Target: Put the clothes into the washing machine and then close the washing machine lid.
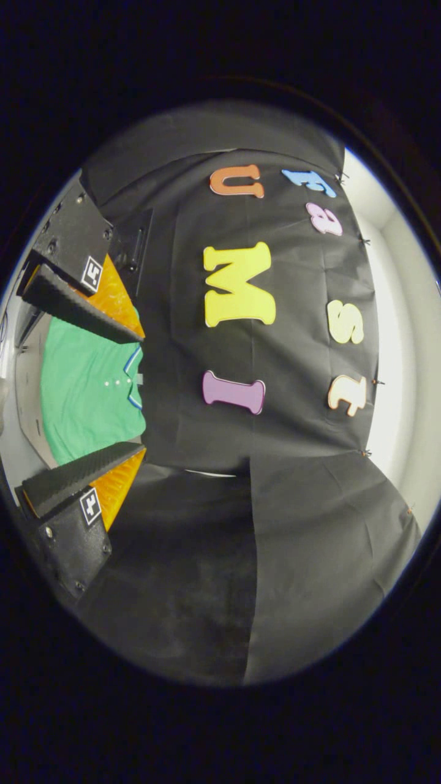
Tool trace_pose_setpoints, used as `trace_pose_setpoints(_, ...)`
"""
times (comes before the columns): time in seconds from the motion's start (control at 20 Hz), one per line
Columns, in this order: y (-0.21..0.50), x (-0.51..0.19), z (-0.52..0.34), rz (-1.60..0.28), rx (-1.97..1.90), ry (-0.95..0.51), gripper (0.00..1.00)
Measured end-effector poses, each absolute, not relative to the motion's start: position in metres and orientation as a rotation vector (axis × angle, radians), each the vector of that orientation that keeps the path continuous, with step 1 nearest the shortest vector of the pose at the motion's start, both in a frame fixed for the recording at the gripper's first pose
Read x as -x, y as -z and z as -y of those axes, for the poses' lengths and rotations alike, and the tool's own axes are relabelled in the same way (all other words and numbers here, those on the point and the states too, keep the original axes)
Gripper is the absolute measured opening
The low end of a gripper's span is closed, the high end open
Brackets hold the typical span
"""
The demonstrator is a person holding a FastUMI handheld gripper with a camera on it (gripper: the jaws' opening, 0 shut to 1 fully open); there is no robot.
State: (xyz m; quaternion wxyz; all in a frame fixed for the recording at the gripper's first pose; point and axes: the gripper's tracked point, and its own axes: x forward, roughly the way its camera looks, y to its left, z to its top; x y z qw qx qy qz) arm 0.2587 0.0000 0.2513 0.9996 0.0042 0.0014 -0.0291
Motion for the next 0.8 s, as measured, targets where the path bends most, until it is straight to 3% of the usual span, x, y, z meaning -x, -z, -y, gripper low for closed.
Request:
trace_pose_setpoints(0.4,-0.209,-0.379,0.001,-0.277,0.006,0.043,1.0)
trace_pose_setpoints(0.8,-0.114,-0.439,-0.014,-0.611,0.002,0.008,1.0)
